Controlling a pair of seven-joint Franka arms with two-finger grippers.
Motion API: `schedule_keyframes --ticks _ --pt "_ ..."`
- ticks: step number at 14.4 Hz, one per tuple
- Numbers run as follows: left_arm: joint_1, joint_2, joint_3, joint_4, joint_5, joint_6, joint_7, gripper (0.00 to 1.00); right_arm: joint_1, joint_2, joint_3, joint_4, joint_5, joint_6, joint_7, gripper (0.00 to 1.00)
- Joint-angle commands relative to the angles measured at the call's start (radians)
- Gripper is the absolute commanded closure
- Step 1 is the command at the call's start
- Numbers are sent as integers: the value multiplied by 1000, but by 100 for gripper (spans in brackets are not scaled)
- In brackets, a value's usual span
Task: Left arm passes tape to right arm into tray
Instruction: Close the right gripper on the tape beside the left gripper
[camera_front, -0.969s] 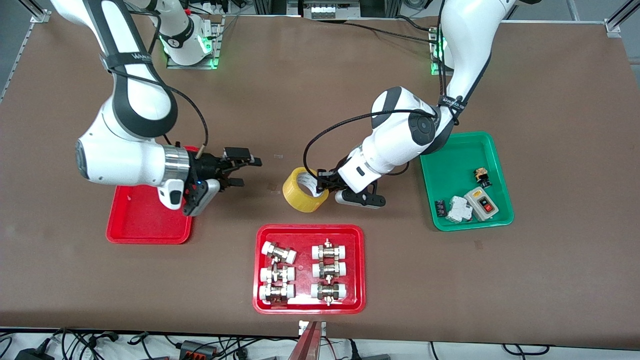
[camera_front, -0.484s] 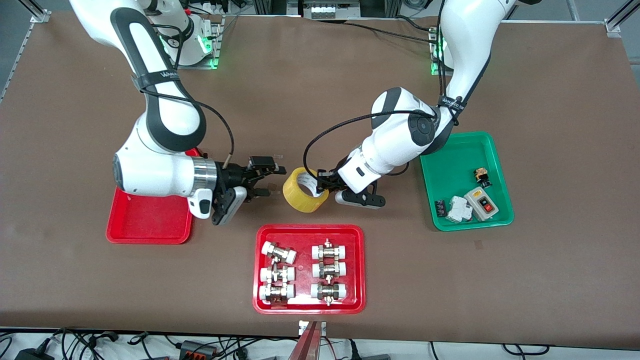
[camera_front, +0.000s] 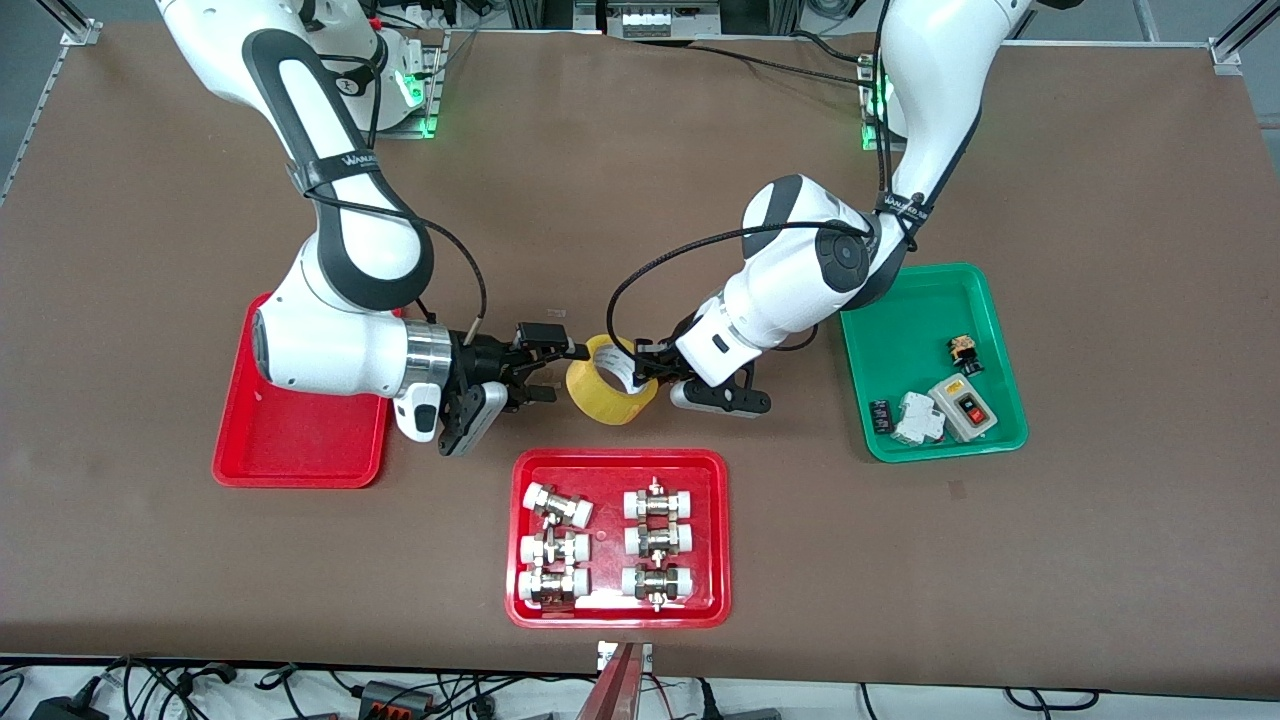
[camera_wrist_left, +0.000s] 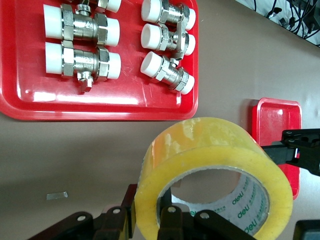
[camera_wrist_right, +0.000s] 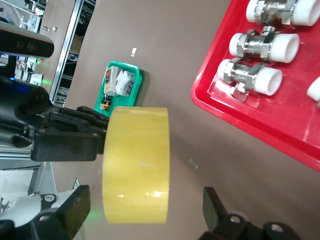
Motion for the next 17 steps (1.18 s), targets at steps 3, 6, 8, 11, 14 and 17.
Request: schedule_keyframes --ticks 3,6,8,11,14,17 --pt "-7 -4 2 5 -14 8 -7 96 18 17 -4 24 65 9 -19 0" --pt "-5 -5 2 5 -14 8 -7 96 18 20 -2 22 65 8 -21 0" --pt "-5 -5 2 5 -14 8 -9 95 20 20 -2 22 67 5 -21 0" --pt "-5 -5 2 5 -14 7 -9 95 30 22 -2 18 67 0 -22 10" --pt "-5 -5 2 5 -14 5 -9 94 32 22 -4 18 65 0 -44 56" --pt "-5 -5 2 5 -14 4 -9 94 32 22 -4 18 65 0 -50 68"
